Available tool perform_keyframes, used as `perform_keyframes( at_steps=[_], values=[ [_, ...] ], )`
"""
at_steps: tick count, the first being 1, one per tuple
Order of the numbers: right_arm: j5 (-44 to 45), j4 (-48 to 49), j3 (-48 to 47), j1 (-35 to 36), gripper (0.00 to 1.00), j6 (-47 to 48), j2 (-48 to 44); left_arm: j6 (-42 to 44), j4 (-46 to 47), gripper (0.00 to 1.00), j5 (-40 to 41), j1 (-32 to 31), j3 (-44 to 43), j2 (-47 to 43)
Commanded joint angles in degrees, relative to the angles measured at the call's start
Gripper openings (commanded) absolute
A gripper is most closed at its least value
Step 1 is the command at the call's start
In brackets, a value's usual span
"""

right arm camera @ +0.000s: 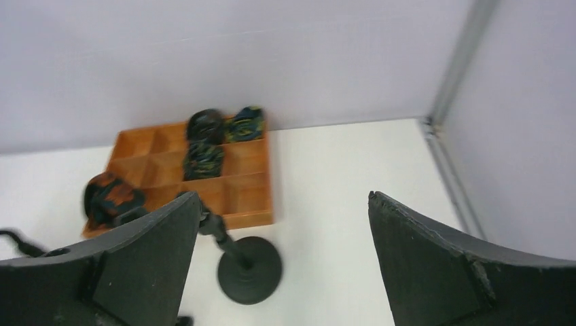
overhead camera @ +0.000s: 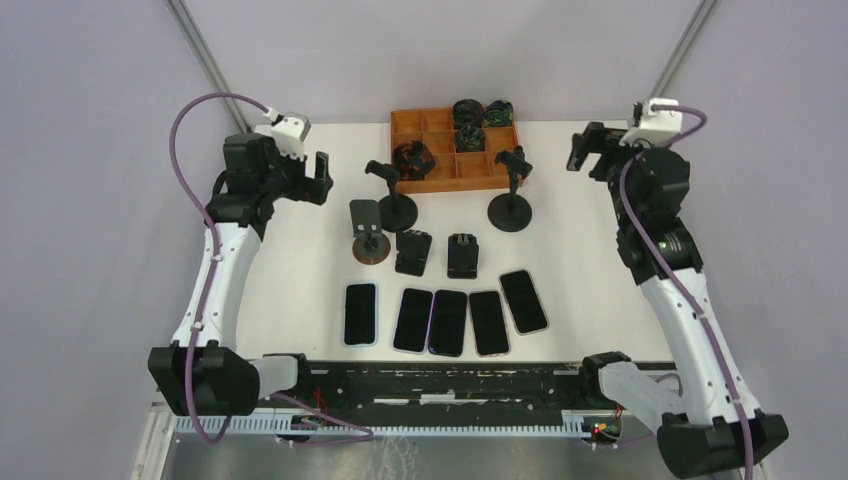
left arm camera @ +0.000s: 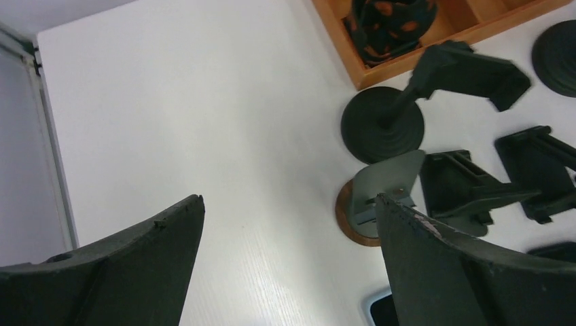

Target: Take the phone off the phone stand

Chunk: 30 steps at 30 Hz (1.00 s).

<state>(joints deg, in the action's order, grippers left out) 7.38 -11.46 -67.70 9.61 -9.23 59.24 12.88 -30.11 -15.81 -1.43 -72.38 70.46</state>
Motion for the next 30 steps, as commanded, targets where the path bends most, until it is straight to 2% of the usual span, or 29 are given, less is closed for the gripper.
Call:
perform_keyframes(
  at_steps=[1, 5, 8, 13, 15, 18, 23, 26, 30],
  values=[
    [23.9, 5.1, 11.0, -0.4, 0.98, -1.0, -4.7, -0.3, 9.0, 1.0, -4.1, 4.5, 6.8, 0.4],
    [31.2, 20.6, 29.1, -0.3, 0.98, 2.3, -10.9, 0.8, 17.0, 1.0, -2.2, 4.8, 15.4, -0.4],
    [34.7, 26.1, 38.3, -0.4, 0.98, 3.4, -11.5, 1.5, 22.6, 1.0, -1.3, 5.1, 21.5, -0.7],
    [36.7, 23.3, 41.9, -0.7, 0.98, 3.9, -5.4, 0.3, 32.3, 1.0, 1.0, 5.6, 29.7, 0.7],
    [35.2, 25.4, 44.8, -1.2, 0.98, 2.6, -3.8, -0.4, 37.9, 1.0, 0.5, 5.9, 33.8, 1.1],
    [32.3, 34.3, 52.1, -1.5, 0.98, 3.9, -4.5, -3.5, 45.8, 1.0, -0.9, 6.0, 39.4, 2.3],
    [32.1, 46.9, 60.4, -1.5, 0.98, 5.9, -1.7, -8.0, 59.7, 1.0, -4.8, 6.0, 48.0, 5.7],
    [30.8, 56.2, 64.5, -1.6, 0.98, 7.5, 0.1, -9.6, 66.4, 1.0, -5.1, 6.0, 51.0, 7.3],
    [28.2, 70.0, 69.9, -1.6, 0.98, 10.1, 3.9, -11.3, 71.0, 1.0, -4.2, 6.0, 52.0, 8.0]
  ],
)
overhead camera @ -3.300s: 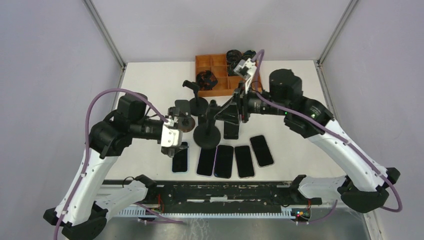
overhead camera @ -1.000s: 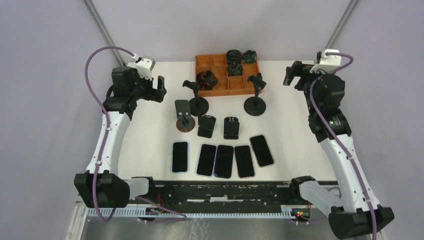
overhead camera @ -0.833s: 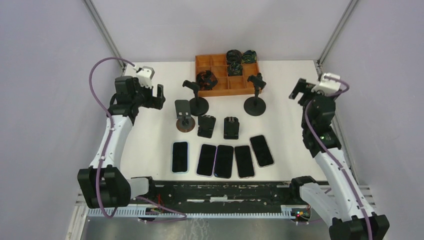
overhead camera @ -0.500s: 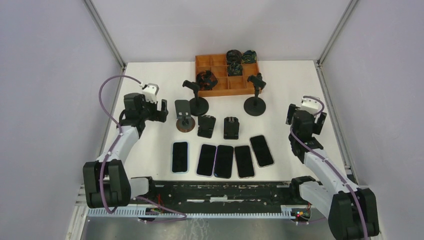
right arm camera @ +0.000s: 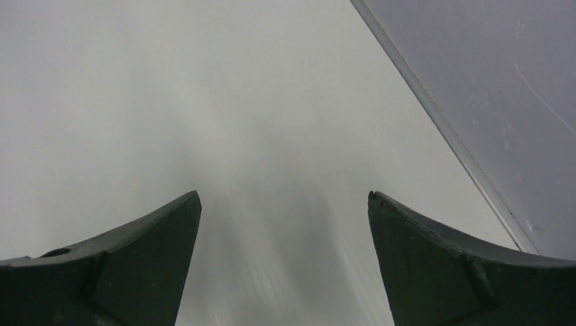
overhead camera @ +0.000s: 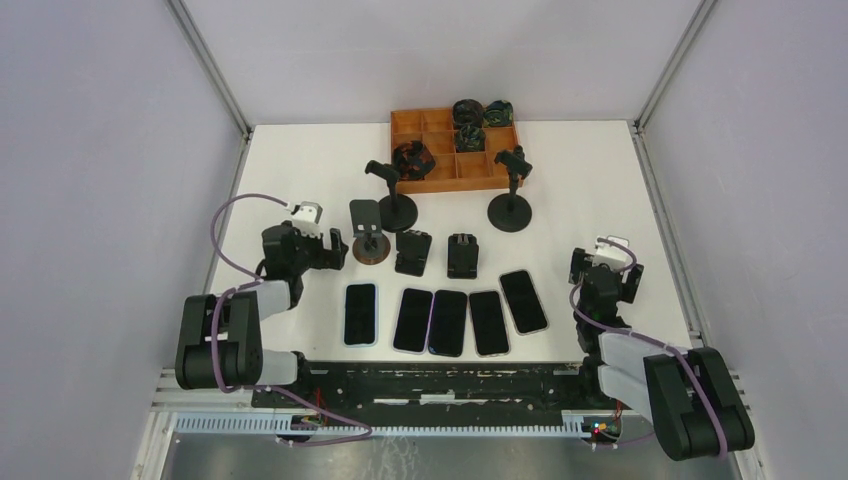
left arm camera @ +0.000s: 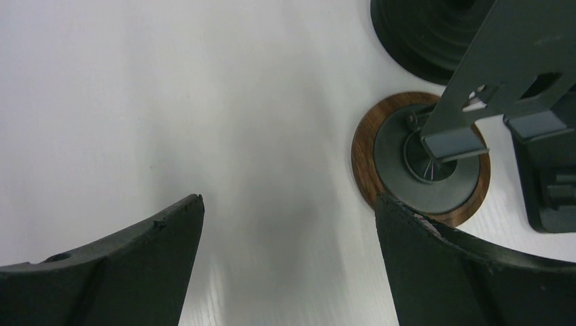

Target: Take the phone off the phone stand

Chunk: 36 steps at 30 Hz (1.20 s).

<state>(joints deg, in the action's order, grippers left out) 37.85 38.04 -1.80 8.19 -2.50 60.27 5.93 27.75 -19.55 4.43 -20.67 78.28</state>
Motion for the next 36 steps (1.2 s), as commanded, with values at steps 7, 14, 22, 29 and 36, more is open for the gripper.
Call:
perform_keyframes(
  at_steps=[7, 14, 22, 29, 36],
  values=[
    [-3.3, 30.9, 5.6, -0.2, 0.98, 7.8, 8.5, -4.8, 21.8, 1.0, 3.7, 0.1, 3.6, -0.4],
    [-8.7, 40.8, 8.2, -0.2, 0.98, 10.7, 13.3, -5.5, 43.3, 1.0, 4.3, 0.1, 9.9, 6.8],
    [-14.2, 45.5, 8.1, 0.3, 0.98, 13.8, 18.3, -5.7, 47.9, 1.0, 5.1, -0.3, 10.6, 10.7],
    [-15.5, 43.9, 7.5, -1.1, 0.98, 12.4, 18.1, -5.7, 41.7, 1.0, 7.8, -1.3, 7.2, 10.6],
    [-15.5, 43.9, 7.5, -1.1, 0.98, 12.4, 18.1, -5.6, 42.0, 1.0, 7.7, -1.3, 7.6, 10.1]
  ],
)
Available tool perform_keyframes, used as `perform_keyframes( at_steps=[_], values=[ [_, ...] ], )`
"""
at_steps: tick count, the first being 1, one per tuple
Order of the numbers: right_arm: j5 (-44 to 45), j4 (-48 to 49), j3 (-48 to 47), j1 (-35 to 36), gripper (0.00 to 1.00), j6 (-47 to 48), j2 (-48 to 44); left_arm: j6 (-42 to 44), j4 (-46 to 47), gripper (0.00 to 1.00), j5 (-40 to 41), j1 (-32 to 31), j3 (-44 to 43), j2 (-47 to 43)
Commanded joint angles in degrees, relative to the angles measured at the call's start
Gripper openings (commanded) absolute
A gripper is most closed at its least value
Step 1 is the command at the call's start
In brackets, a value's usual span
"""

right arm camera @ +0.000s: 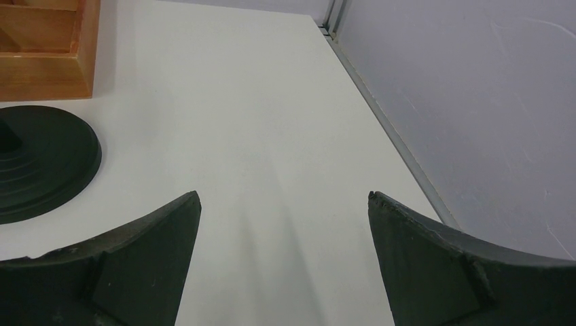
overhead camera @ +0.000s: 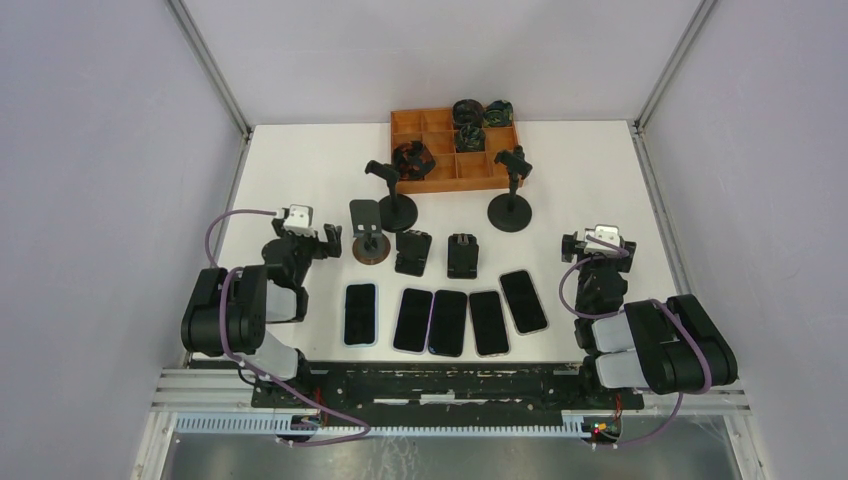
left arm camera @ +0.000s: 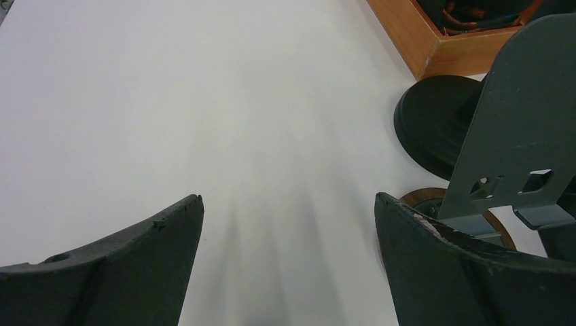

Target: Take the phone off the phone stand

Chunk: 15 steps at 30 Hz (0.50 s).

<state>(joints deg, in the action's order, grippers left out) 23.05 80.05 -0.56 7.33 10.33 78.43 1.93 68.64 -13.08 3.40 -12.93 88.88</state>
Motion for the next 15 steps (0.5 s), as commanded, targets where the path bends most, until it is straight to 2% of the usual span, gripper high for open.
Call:
perform_keyframes(
  at_steps=[1, 15],
  values=[
    [-0.7, 1.9, 6.3, -0.3, 0.98, -0.4, -0.1, -1.6, 1.2, 1.0, 1.2, -0.2, 0.0, -0.6],
    [-0.7, 2.0, 6.3, -0.2, 0.98, -0.4, -0.1, -1.6, 1.1, 1.0, 1.3, -0.3, -0.2, -0.4]
  ],
)
